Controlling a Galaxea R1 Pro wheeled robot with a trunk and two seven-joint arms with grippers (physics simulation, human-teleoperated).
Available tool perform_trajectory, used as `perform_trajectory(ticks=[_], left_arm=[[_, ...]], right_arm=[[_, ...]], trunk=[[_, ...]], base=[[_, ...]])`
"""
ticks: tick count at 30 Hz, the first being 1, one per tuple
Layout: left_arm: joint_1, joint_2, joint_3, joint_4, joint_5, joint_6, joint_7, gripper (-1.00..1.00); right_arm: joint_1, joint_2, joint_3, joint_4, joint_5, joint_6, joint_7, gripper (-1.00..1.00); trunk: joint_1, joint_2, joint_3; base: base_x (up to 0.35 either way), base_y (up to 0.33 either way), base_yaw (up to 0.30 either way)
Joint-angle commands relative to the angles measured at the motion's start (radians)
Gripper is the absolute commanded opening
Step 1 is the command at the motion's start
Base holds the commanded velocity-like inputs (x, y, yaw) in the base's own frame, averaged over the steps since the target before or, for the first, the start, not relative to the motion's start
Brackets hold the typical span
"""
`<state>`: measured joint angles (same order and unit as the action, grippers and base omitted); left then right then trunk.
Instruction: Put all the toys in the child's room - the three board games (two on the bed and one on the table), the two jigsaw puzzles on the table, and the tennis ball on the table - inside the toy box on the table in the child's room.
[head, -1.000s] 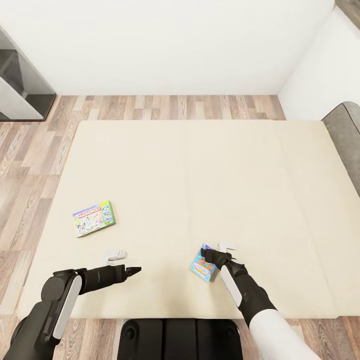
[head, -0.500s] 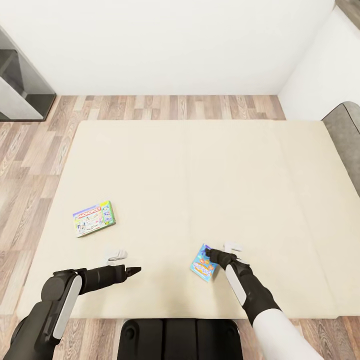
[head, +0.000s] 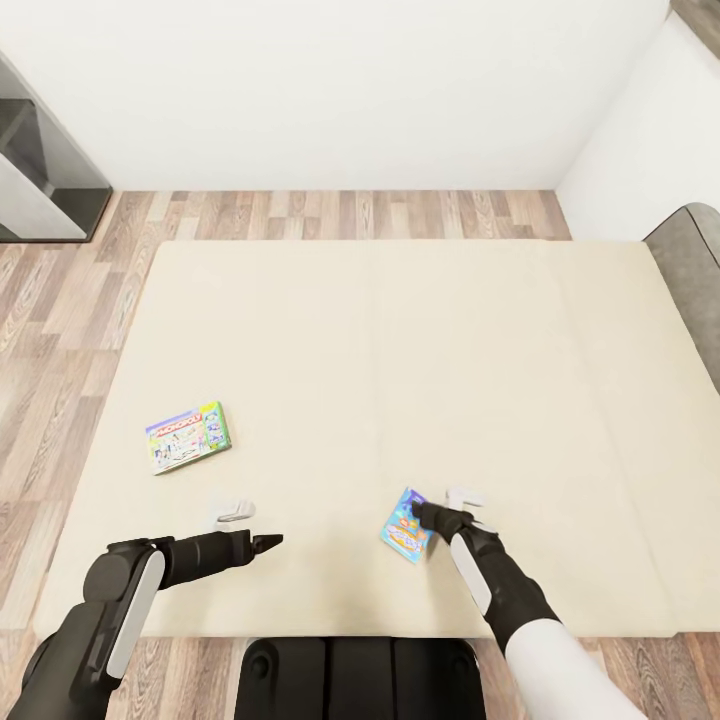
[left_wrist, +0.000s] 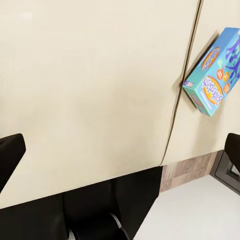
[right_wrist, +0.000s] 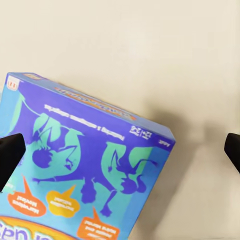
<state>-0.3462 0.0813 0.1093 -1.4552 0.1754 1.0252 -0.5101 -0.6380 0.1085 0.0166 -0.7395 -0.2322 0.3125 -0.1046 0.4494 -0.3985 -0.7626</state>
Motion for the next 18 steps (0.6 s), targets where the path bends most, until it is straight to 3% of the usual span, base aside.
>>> perform_trajectory(ticks=[1, 18], left_arm=[[0.0, 0.0, 0.001, -0.001, 0.004, 0.007, 0.0, 1.0], [0.0, -0.001, -0.001, -0.001, 0.004, 0.007, 0.003, 1.0]], right_arm=[[0.0, 0.0, 0.002, 0.004, -0.01, -0.001, -0.007, 1.0], [-0.005, -0.001, 0.006, 0.053, -0.009, -0.081, -0.001, 1.0]], trunk=[[0.001, -0.002, -0.001], [0.001, -0.002, -0.001]], base=[[0.0, 0.0, 0.0], [0.0, 0.0, 0.0]])
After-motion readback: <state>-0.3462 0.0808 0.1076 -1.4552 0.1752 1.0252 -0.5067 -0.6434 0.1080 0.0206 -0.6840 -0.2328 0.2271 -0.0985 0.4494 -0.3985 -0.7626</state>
